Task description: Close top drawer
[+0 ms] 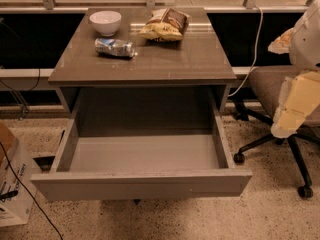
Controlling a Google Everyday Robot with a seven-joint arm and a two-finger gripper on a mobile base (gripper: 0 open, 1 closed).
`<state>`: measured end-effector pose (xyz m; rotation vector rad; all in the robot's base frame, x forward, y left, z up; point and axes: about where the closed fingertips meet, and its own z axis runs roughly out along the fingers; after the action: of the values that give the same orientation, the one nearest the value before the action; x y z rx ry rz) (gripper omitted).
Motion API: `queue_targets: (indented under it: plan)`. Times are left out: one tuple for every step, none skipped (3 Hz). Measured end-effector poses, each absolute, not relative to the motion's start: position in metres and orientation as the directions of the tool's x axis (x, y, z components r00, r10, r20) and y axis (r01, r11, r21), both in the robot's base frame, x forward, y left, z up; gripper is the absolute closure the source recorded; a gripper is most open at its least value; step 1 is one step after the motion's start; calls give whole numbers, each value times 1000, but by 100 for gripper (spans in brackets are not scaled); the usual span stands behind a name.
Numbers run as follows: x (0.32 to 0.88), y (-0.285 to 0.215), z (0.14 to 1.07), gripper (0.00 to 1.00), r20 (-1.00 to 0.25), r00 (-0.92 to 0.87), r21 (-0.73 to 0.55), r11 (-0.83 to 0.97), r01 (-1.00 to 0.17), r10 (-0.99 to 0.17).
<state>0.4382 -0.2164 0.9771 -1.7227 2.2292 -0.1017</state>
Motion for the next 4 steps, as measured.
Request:
queue_targets:
  plan:
    - [438,-216,977,0,-208,-221,-249,270,-930,-953]
    - [438,-216,979,9,-209,-220,-256,270,-928,-953]
    - [441,-213,962,32,-250,-216,-241,277,-930,-944]
    - [436,-203,918,63,-293,-193,-216,261,-941,-936]
